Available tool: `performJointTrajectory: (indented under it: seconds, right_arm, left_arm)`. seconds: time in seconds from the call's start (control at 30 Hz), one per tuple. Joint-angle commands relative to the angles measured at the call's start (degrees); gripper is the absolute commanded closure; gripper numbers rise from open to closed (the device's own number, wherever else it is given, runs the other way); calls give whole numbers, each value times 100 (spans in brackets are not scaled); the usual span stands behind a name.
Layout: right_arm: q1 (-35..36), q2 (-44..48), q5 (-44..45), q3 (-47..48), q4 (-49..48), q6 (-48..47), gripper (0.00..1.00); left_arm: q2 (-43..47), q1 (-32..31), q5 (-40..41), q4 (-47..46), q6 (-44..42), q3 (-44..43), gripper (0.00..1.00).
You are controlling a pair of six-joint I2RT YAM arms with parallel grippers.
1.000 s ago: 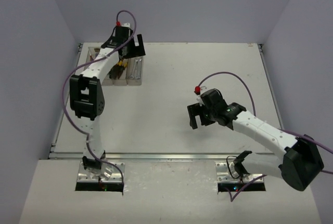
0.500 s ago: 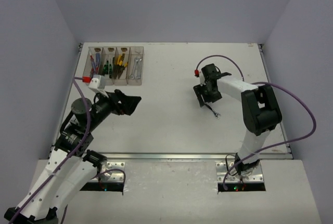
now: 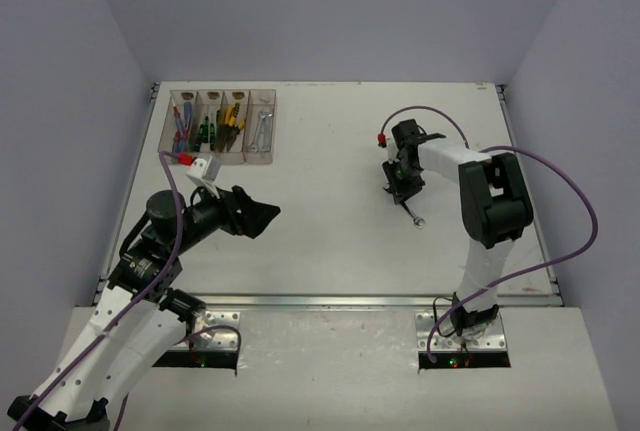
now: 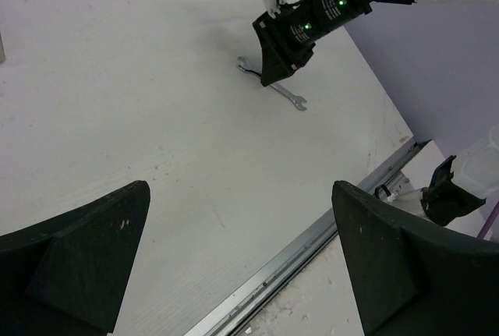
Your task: Sort the tools into containers
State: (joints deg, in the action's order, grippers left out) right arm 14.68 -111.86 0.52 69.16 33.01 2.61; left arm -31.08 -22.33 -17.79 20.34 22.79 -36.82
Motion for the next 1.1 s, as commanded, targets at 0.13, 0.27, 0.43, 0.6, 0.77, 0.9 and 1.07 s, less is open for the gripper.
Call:
performJointTrajectory:
  seconds: [0.13,0.27,0.43,0.6,0.77,0.9,1.07]
  right_arm:
    - [52,-297,194,-651,566,180,68]
    - [52,-249,169,-771,552,206,65]
    - [59,-375,247,-551,558,223,97]
    - [451,546,40,-856,94,614,100]
    - [788,2012,-996,-1647,-957,1462,100]
    - [1330,2528,-922,-1926,-1357,1893,100]
    - [2342,2975,-837,-1987,-1865,2338,100]
  left_arm:
    - [-49,-17,-81,-258,-52,-98,0]
    - [-39,-17,-58,-258,-39,-89,0]
    - [-48,-17,-67,-258,-38,-89,0]
    - [-14,-17,240,-276,120,-27,0]
    - [-316,-26,260,-682,714,316,0]
    - [-364,-28,-23,-2388,1348,1175,0]
    - [-1031,-106,-187,-4543,2306,2036,0]
